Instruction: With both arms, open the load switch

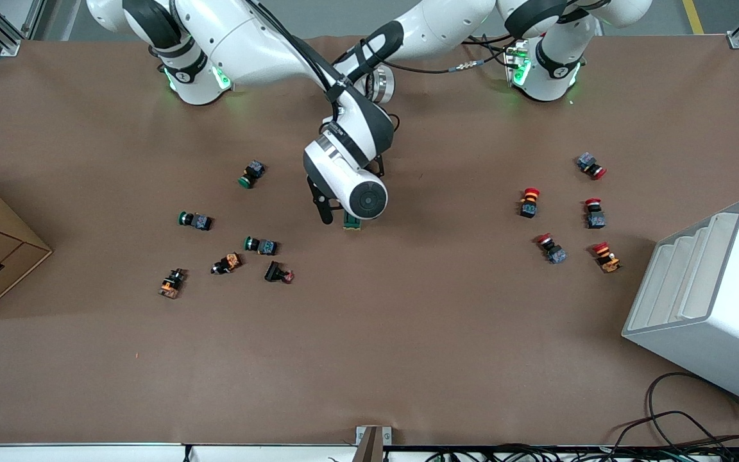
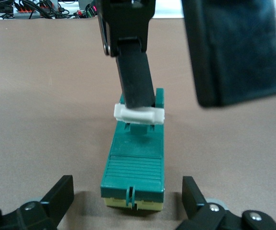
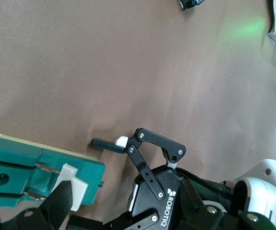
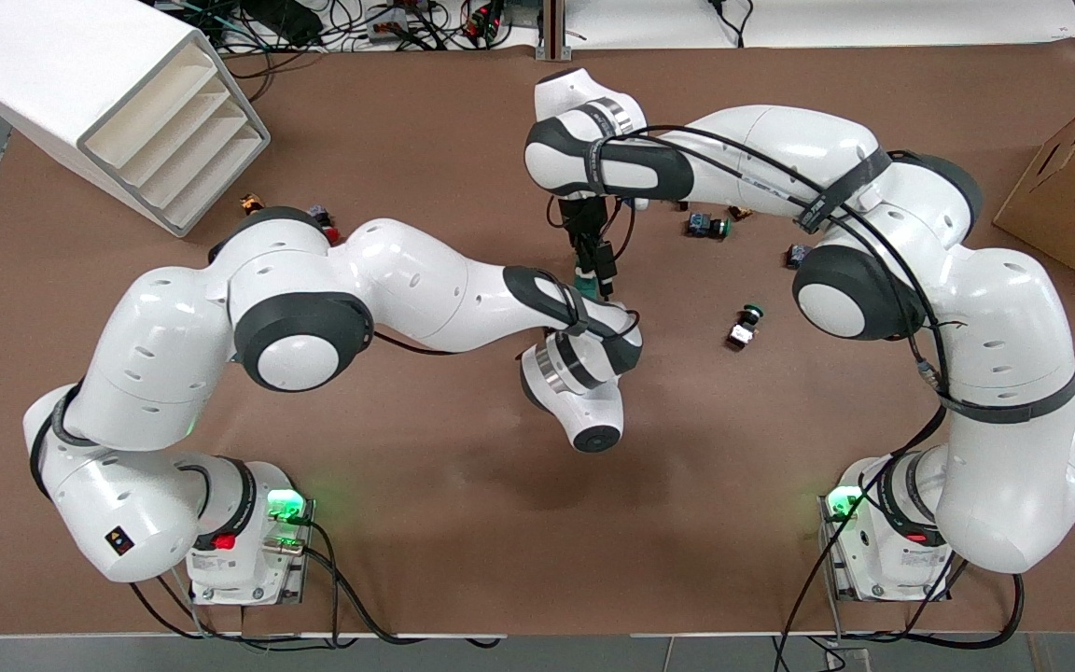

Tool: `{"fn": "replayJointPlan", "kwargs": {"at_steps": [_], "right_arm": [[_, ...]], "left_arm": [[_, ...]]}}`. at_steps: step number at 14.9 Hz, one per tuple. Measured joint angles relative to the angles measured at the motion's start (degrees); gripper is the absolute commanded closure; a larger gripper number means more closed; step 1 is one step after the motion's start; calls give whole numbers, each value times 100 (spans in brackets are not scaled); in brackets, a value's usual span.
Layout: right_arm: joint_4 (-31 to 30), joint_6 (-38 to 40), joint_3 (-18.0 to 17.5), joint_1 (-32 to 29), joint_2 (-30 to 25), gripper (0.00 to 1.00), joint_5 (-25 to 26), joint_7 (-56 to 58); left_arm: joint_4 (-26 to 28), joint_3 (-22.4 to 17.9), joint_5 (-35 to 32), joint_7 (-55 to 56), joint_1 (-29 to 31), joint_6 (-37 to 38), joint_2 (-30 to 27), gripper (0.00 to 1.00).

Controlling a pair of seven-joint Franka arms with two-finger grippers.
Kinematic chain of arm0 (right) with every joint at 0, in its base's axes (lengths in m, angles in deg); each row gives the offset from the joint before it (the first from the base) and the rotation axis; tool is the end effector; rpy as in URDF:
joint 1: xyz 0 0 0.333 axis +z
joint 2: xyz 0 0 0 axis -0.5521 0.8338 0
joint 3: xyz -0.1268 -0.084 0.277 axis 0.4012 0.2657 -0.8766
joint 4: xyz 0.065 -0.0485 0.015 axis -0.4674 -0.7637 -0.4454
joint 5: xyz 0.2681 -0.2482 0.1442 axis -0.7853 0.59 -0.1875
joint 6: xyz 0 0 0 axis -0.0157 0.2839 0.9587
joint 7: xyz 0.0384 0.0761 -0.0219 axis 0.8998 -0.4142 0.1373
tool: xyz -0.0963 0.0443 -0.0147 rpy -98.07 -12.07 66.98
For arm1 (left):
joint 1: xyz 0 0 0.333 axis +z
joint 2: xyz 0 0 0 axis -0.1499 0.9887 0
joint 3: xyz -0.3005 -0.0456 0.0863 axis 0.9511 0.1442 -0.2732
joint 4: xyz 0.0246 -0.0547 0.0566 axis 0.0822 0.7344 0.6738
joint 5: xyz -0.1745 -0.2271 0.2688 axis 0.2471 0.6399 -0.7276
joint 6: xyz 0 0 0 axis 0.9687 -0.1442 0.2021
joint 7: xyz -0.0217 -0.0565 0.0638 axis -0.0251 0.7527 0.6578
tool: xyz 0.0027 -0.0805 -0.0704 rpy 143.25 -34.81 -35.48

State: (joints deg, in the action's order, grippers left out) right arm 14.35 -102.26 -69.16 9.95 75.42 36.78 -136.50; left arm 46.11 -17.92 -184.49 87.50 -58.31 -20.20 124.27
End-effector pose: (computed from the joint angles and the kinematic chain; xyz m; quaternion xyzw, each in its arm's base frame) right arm 0.4630 0.4922 0.2224 0.7861 -0.5399 -0.1814 0.2401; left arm 0.2188 -0.5724 0.0835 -0.8716 -0.0063 -0.4903 0.0022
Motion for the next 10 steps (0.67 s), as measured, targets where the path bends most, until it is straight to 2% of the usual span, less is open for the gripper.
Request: {"fn": "replayJointPlan", "kwargs": {"at_steps": [10], "right_arm": [[1,-11,46,9,10,0,4,206]], "left_arm": [[-7,1,0,12,-2,1,2,0]]}}
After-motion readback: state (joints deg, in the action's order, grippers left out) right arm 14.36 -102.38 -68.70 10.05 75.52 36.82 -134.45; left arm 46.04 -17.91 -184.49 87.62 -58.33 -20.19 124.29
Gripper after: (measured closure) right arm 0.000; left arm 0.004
